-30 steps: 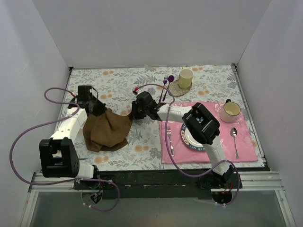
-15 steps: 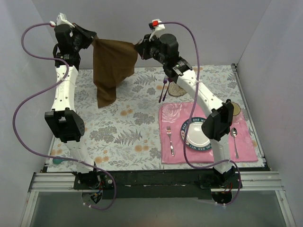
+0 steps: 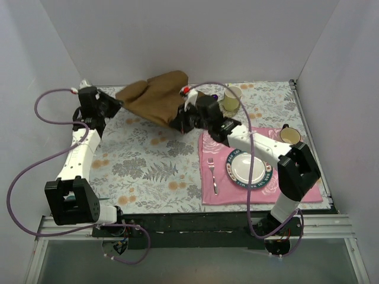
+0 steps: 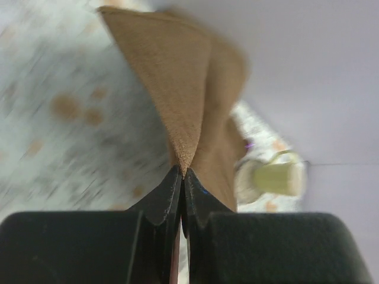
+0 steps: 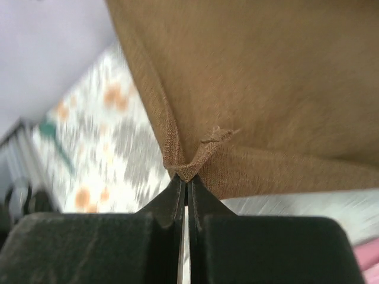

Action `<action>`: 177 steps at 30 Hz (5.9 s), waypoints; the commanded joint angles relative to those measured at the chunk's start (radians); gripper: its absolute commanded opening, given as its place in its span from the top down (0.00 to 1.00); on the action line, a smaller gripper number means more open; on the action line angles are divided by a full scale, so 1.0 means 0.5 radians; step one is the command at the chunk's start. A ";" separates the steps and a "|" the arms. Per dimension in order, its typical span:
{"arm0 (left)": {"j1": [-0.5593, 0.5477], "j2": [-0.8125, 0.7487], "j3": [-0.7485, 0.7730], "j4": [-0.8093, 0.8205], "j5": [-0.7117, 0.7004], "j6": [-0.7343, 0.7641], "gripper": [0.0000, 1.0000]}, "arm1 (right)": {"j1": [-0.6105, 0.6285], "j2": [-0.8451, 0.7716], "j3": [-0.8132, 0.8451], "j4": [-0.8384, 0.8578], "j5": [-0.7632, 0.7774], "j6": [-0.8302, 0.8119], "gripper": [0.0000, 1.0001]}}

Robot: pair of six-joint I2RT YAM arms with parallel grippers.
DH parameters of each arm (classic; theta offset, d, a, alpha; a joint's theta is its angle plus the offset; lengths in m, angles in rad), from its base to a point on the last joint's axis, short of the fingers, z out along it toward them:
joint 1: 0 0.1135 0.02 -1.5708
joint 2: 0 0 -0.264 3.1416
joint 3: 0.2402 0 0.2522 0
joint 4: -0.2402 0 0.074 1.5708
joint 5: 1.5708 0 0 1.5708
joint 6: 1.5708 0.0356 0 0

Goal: Fold the napkin, place the utensils inside, and roll it up
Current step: Flatten the napkin out

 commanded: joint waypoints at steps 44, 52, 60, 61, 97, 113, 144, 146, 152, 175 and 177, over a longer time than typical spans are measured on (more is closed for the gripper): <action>0.275 1.307 0.443 -0.767 -0.172 0.566 0.19 | 0.021 0.616 0.087 -0.522 -0.225 0.267 0.33; 0.364 1.288 0.253 -0.553 -0.157 0.327 0.39 | -0.049 0.721 0.010 -0.371 -0.222 0.377 0.43; 0.823 1.268 0.027 -0.719 -0.249 -0.106 0.68 | -0.113 0.699 -0.005 -0.381 -0.188 0.337 0.46; 0.846 1.194 -0.026 -0.679 -0.255 -0.136 0.67 | -0.123 0.696 -0.005 -0.380 -0.188 0.337 0.46; 0.625 0.736 -0.652 -0.344 -0.102 -0.198 0.46 | 0.129 1.454 0.930 -0.874 0.254 0.074 0.37; 0.502 0.926 -0.471 -0.172 0.325 -0.078 0.41 | -0.331 1.825 1.660 -1.022 -0.163 -0.132 0.35; 0.465 0.291 -0.483 -0.813 -0.457 -0.186 0.28 | 0.325 0.414 -0.416 -0.718 0.493 -0.080 0.76; 0.526 0.215 -0.575 -0.801 -0.546 -0.228 0.29 | 0.325 0.374 -0.526 -0.700 0.517 -0.046 0.76; 0.610 0.086 -0.725 -0.865 -0.923 -0.425 0.32 | 0.328 0.233 -0.610 -0.654 0.411 0.031 0.75; 0.720 0.107 -0.848 -0.900 -1.160 -0.232 0.30 | 0.325 0.055 -0.416 -0.712 0.284 -0.046 0.62; 0.720 0.113 -0.851 -0.851 -1.163 -0.174 0.30 | 0.325 0.049 -0.419 -0.709 0.287 -0.040 0.62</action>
